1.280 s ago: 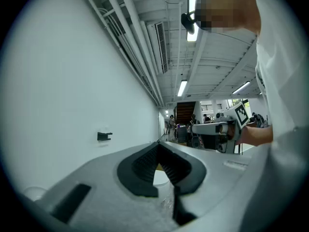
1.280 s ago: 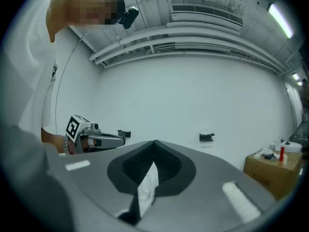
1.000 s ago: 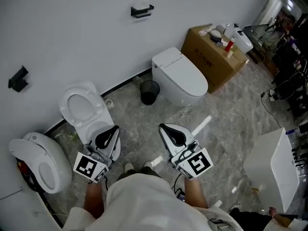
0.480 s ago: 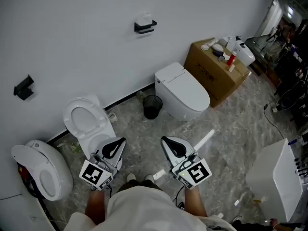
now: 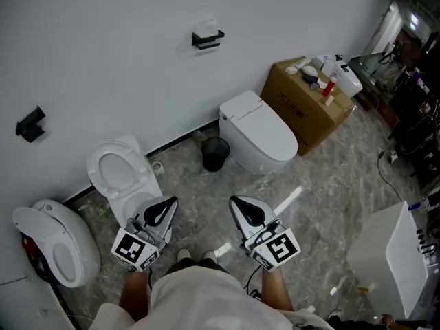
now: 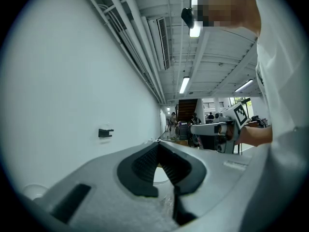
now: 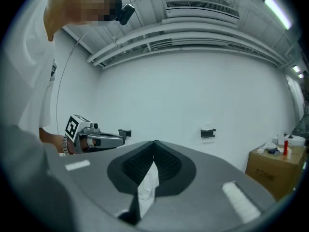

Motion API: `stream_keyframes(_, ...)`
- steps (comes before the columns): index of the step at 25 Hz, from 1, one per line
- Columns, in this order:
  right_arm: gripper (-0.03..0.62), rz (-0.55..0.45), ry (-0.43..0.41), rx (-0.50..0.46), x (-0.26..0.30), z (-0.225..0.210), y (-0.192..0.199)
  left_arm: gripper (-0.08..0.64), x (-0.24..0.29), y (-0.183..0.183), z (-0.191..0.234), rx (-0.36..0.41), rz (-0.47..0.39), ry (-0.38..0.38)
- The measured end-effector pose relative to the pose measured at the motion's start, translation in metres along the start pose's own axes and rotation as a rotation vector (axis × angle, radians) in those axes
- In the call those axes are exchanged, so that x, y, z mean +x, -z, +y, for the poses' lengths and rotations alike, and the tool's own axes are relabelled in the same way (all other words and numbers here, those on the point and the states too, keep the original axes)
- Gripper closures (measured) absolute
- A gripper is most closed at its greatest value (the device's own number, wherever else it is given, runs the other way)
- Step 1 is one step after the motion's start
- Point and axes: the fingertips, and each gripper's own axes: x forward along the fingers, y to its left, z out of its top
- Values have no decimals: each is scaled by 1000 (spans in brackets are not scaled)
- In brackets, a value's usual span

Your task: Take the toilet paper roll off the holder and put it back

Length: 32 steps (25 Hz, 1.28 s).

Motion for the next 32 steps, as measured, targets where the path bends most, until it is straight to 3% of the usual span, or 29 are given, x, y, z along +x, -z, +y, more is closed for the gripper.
stream_keyframes(9,586,0,-25,-6,10,-26,2,561,22,5,8,-4,-1,-27)
stream_keyframes(21,586,-3,-22,25,25,-107,24,561,100,17,31,3,20,-28)
stream_keyframes(26,586,10,12,29,62,-158,32,561,150,26,76,-3,30,4)
stream_keyframes(32,586,24,76,27,145,-236,32,561,227,34,170,-31,42,63)
